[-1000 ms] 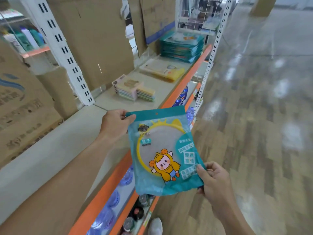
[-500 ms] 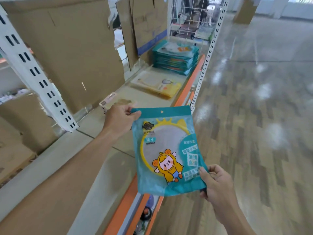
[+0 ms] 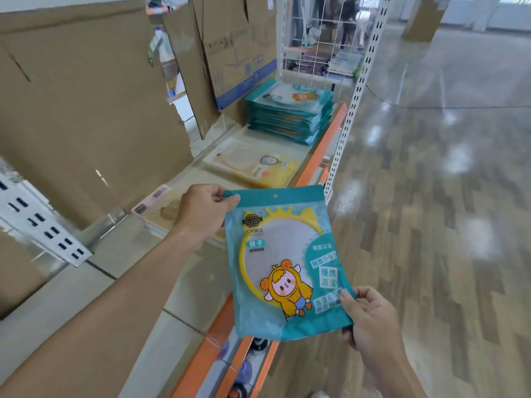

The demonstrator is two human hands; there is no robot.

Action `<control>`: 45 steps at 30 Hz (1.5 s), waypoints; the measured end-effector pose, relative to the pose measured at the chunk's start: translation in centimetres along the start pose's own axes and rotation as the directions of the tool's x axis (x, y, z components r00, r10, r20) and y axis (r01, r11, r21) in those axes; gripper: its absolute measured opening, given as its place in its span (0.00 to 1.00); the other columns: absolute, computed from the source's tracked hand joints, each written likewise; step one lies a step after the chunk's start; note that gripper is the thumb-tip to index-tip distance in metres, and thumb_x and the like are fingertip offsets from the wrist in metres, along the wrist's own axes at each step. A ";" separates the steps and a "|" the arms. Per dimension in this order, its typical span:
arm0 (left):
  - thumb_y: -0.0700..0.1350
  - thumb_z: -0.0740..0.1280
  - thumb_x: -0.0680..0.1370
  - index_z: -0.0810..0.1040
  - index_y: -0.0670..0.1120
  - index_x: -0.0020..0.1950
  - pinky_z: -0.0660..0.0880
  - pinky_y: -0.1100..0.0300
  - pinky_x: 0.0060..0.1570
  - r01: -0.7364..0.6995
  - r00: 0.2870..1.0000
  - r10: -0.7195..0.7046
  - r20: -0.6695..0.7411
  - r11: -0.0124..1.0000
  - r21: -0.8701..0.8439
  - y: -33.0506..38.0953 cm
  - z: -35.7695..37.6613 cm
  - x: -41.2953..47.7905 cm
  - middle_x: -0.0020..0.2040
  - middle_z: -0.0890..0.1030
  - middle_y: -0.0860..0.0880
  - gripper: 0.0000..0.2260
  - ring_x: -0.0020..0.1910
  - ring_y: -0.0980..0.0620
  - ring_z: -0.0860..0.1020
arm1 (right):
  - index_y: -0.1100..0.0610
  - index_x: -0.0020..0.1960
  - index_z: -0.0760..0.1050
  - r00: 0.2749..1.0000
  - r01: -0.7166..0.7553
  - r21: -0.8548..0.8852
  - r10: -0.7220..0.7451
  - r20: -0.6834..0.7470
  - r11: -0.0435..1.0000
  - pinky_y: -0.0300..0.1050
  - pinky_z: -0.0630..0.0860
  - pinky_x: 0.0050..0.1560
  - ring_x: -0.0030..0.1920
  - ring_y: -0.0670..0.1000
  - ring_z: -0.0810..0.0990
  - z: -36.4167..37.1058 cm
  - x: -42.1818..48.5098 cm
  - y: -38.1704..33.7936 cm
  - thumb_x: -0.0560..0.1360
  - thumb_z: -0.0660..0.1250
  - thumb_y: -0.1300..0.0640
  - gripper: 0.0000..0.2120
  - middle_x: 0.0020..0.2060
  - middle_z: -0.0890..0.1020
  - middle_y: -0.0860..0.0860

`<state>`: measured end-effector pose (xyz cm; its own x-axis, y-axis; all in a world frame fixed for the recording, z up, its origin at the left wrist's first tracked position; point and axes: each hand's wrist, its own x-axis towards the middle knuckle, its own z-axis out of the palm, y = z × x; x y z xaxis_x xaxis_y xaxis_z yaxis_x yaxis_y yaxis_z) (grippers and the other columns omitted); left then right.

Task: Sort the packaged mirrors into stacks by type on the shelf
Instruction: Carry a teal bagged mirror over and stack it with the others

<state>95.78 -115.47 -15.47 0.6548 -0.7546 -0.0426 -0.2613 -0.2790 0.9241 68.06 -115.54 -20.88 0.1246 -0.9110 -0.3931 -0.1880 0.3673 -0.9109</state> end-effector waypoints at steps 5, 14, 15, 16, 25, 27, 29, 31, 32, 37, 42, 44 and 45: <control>0.43 0.70 0.76 0.80 0.48 0.40 0.77 0.58 0.34 0.027 0.998 -0.027 -0.051 1.000 0.010 1.8 3.7 2.5 0.37 0.83 0.47 0.04 0.33 0.53 0.79 | 0.62 0.43 0.72 1.000 0.005 -0.034 -0.004 0.018 0.999 0.38 0.67 0.19 0.20 0.45 0.73 -2.3 4.6 -1.8 0.77 0.65 0.59 0.08 0.35 0.84 0.56; 0.44 0.70 0.76 0.80 0.48 0.43 0.73 0.62 0.31 0.070 0.987 -0.074 -0.145 0.997 -0.031 4.2 8.6 5.7 0.38 0.82 0.48 0.02 0.33 0.54 0.78 | 0.61 0.43 0.72 0.996 0.027 -0.062 -0.021 0.092 0.998 0.38 0.67 0.20 0.21 0.43 0.74 -5.8 11.4 -5.6 0.77 0.64 0.58 0.07 0.37 0.84 0.56; 0.44 0.70 0.76 0.80 0.48 0.43 0.72 0.63 0.30 0.070 0.985 -0.074 -0.154 0.997 -0.032 4.3 8.9 6.0 0.38 0.82 0.48 0.03 0.33 0.55 0.78 | 0.61 0.43 0.72 0.994 0.032 -0.062 -0.025 0.108 0.998 0.37 0.67 0.20 0.21 0.43 0.74 -6.1 12.0 -6.1 0.77 0.64 0.58 0.07 0.37 0.84 0.56; 0.44 0.70 0.76 0.80 0.48 0.42 0.72 0.64 0.29 0.072 0.984 -0.077 -0.164 0.997 -0.036 4.5 9.2 6.3 0.38 0.82 0.48 0.03 0.33 0.55 0.78 | 0.61 0.43 0.72 0.992 0.037 -0.055 -0.030 0.123 0.998 0.37 0.67 0.19 0.21 0.42 0.74 -6.3 12.6 -6.5 0.77 0.64 0.59 0.07 0.36 0.84 0.56; 0.41 0.68 0.77 0.79 0.45 0.42 0.76 0.62 0.30 0.102 0.972 -0.113 -0.208 0.993 -0.062 5.6 11.8 9.9 0.35 0.82 0.48 0.04 0.28 0.56 0.78 | 0.62 0.44 0.73 0.983 0.039 -0.030 -0.033 0.182 0.999 0.36 0.68 0.18 0.21 0.45 0.75 -7.0 18.5 -9.4 0.78 0.64 0.59 0.07 0.32 0.84 0.53; 0.42 0.69 0.77 0.78 0.45 0.42 0.76 0.65 0.28 0.105 0.969 -0.117 -0.219 0.992 -0.067 5.8 12.4 11.2 0.36 0.82 0.48 0.04 0.28 0.58 0.79 | 0.62 0.44 0.73 0.981 0.030 -0.027 -0.024 0.193 0.999 0.36 0.68 0.19 0.22 0.45 0.75 -7.0 20.1 -10.1 0.78 0.64 0.58 0.07 0.33 0.84 0.54; 0.42 0.69 0.77 0.78 0.44 0.43 0.74 0.68 0.26 0.106 0.966 -0.123 -0.229 0.991 -0.084 5.9 12.9 12.7 0.36 0.82 0.48 0.04 0.26 0.61 0.78 | 0.61 0.44 0.73 0.980 0.029 -0.030 -0.023 0.197 0.999 0.37 0.69 0.19 0.22 0.46 0.75 -6.7 21.8 -10.8 0.78 0.64 0.58 0.07 0.34 0.84 0.55; 0.42 0.69 0.76 0.79 0.43 0.43 0.75 0.66 0.27 0.105 0.964 -0.129 -0.231 0.988 -0.113 6.1 13.3 13.9 0.35 0.82 0.48 0.04 0.26 0.60 0.78 | 0.61 0.45 0.73 0.980 0.035 -0.036 -0.027 0.199 0.999 0.38 0.69 0.20 0.23 0.48 0.74 -6.5 23.3 -11.5 0.78 0.64 0.58 0.07 0.34 0.84 0.55; 0.42 0.69 0.76 0.79 0.43 0.43 0.76 0.64 0.28 0.102 0.965 -0.129 -0.230 0.987 -0.127 6.2 13.5 14.7 0.35 0.82 0.48 0.04 0.27 0.59 0.79 | 0.61 0.45 0.73 0.979 0.038 -0.037 -0.030 0.201 0.999 0.38 0.68 0.20 0.24 0.48 0.73 -6.3 24.2 -11.9 0.78 0.64 0.58 0.07 0.34 0.84 0.55; 0.43 0.69 0.76 0.79 0.44 0.42 0.78 0.55 0.34 0.095 0.963 -0.140 -0.229 0.975 -0.201 7.4 14.3 19.2 0.32 0.82 0.48 0.04 0.33 0.49 0.80 | 0.62 0.44 0.72 0.974 0.055 -0.027 -0.048 0.219 0.998 0.37 0.67 0.18 0.22 0.46 0.73 -5.3 28.4 -15.1 0.78 0.63 0.59 0.07 0.34 0.84 0.55; 0.43 0.69 0.76 0.80 0.46 0.42 0.76 0.56 0.36 0.051 0.959 -0.105 -0.262 0.977 -0.206 8.1 14.3 23.3 0.33 0.83 0.51 0.04 0.34 0.53 0.80 | 0.63 0.45 0.72 0.967 0.108 0.000 -0.105 0.234 0.994 0.36 0.67 0.18 0.21 0.45 0.74 -3.6 32.2 -17.9 0.78 0.63 0.61 0.05 0.33 0.84 0.55; 0.43 0.69 0.77 0.80 0.45 0.43 0.74 0.61 0.33 0.053 0.955 -0.101 -0.279 0.983 -0.175 8.2 14.0 24.7 0.34 0.82 0.51 0.04 0.31 0.56 0.79 | 0.64 0.45 0.71 0.962 0.126 0.006 -0.123 0.242 0.992 0.36 0.67 0.18 0.22 0.45 0.73 -2.9 33.4 -18.6 0.78 0.63 0.62 0.05 0.32 0.84 0.55; 0.44 0.68 0.77 0.80 0.45 0.44 0.73 0.61 0.32 0.057 0.955 -0.102 -0.280 0.985 -0.165 8.2 13.8 25.4 0.34 0.82 0.50 0.04 0.31 0.56 0.79 | 0.64 0.45 0.72 0.961 0.131 0.009 -0.130 0.246 0.991 0.37 0.67 0.18 0.22 0.46 0.73 -2.5 34.0 -19.0 0.78 0.63 0.62 0.05 0.32 0.84 0.56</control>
<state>100.45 -145.09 -14.22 0.8504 -0.5254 -0.0288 -0.1029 -0.2198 0.9701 73.39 -153.96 -16.66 0.3832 -0.8768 -0.2904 -0.1612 0.2461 -0.9558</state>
